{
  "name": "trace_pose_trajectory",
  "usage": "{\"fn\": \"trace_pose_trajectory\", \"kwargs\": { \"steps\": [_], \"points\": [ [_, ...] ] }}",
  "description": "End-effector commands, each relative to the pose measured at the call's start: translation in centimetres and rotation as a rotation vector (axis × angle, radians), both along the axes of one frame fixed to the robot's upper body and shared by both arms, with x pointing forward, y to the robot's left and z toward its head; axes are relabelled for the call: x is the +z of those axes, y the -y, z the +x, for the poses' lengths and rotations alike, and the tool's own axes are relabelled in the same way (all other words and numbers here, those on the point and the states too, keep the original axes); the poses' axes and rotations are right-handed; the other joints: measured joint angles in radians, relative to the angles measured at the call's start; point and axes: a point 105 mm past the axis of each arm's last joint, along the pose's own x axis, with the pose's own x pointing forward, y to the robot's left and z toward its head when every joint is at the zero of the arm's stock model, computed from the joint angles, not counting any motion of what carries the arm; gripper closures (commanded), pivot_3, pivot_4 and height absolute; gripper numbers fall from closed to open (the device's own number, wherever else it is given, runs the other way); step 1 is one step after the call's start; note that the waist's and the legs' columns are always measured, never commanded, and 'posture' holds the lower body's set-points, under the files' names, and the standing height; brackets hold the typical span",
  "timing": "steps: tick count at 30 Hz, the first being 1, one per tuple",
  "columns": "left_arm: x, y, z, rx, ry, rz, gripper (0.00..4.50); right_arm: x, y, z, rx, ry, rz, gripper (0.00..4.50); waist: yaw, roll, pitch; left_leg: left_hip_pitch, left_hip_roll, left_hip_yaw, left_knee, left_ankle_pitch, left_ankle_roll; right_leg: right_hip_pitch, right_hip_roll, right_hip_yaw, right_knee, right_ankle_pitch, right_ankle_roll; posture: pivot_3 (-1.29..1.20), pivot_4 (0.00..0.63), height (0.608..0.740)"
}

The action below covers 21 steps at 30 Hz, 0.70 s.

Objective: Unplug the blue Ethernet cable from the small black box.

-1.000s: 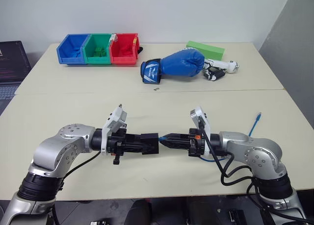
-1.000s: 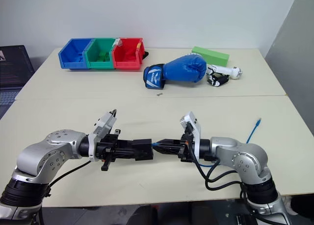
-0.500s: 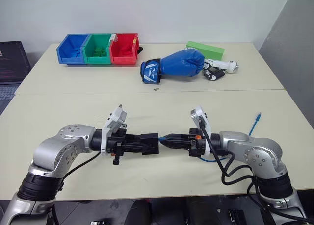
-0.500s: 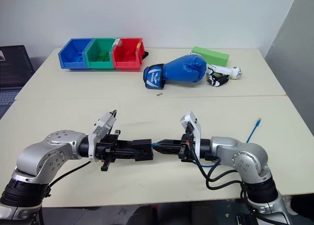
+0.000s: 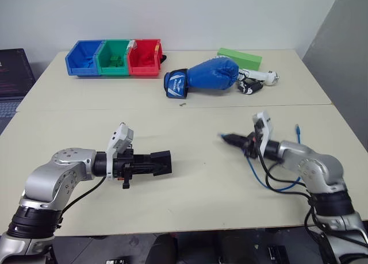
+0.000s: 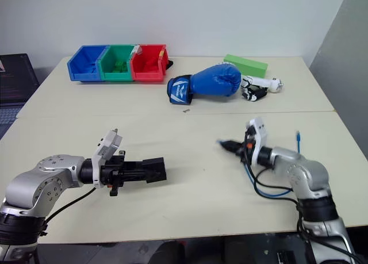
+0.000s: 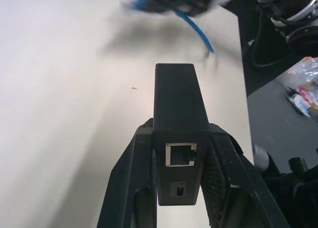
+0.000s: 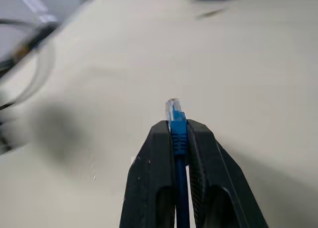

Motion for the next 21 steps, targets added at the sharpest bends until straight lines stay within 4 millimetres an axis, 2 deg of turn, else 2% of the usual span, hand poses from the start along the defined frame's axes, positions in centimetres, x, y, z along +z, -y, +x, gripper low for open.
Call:
{"fn": "trace_pose_trajectory", "kwargs": {
  "steps": [1,3,4,5,9,10,14,18,21],
  "points": [
    [0.9,0.3,0.4,0.001,0.064,-0.003,3.72,-0.3,4.3,4.0,-0.306,0.134,-0.202,4.43,-0.001,0.000,0.000,0.000,0.000,0.000,0.000,0.000,0.000,0.000,0.000,0.000,0.000,0.000,0.000,0.00,0.150,0.740],
    [0.9,0.4,0.5,0.002,0.070,-0.001,3.72,-1.4,4.9,4.7,-0.343,0.123,-0.247,4.43,0.001,0.000,0.000,-0.001,0.000,0.000,-0.001,0.000,0.000,-0.001,0.000,0.000,0.000,0.000,0.000,0.00,0.150,0.740],
    [0.9,0.4,0.6,0.003,0.074,0.002,3.72,-1.7,5.0,4.8,-0.343,0.122,-0.255,3.72,0.001,0.000,0.000,-0.001,0.000,0.000,-0.001,0.000,0.000,-0.001,0.000,0.000,-0.001,0.000,0.000,0.00,0.150,0.740],
    [0.8,0.4,0.7,0.010,0.080,0.005,3.72,-2.0,4.9,4.8,-0.328,0.121,-0.259,3.64,0.001,0.000,0.000,-0.001,0.001,0.000,-0.001,0.000,0.000,-0.001,-0.001,0.000,-0.001,0.000,0.000,0.00,0.150,0.740],
    [0.6,0.1,1.8,0.085,0.127,0.018,3.72,-2.0,4.5,4.0,-0.268,0.133,-0.245,2.83,0.000,0.001,0.000,-0.002,0.001,0.001,-0.001,0.000,0.000,0.000,-0.002,0.000,-0.002,0.000,0.000,0.00,0.150,0.740],
    [0.6,-0.1,2.4,0.122,0.151,0.023,3.72,-1.7,4.5,3.7,-0.251,0.139,-0.239,2.60,0.000,0.001,0.000,-0.002,0.001,0.000,-0.001,0.000,0.000,0.000,-0.002,0.000,-0.002,0.000,0.000,0.00,0.150,0.740],
    [0.7,-2.0,6.9,0.422,0.330,0.063,3.72,0.3,4.4,1.7,-0.140,0.201,-0.229,1.69,0.008,0.002,0.001,-0.002,0.001,-0.001,0.000,0.000,0.000,0.000,-0.002,-0.001,-0.001,0.000,0.000,0.00,0.150,0.740],
    [1.2,-4.9,10.2,0.705,0.496,0.097,3.72,2.8,1.7,-1.6,0.103,0.280,-0.217,0.84,0.020,0.004,0.002,-0.003,0.001,-0.001,0.001,0.000,0.000,0.000,-0.002,-0.001,-0.001,0.000,0.000,0.00,0.150,0.740],
    [0.9,-6.8,11.4,0.861,0.574,0.117,3.72,4.0,-0.7,-4.0,0.283,0.343,-0.255,0.77,0.017,0.004,0.002,-0.002,0.000,0.000,0.001,0.000,0.000,0.000,-0.002,-0.001,-0.001,0.000,0.000,0.00,0.150,0.740]
  ]
}}
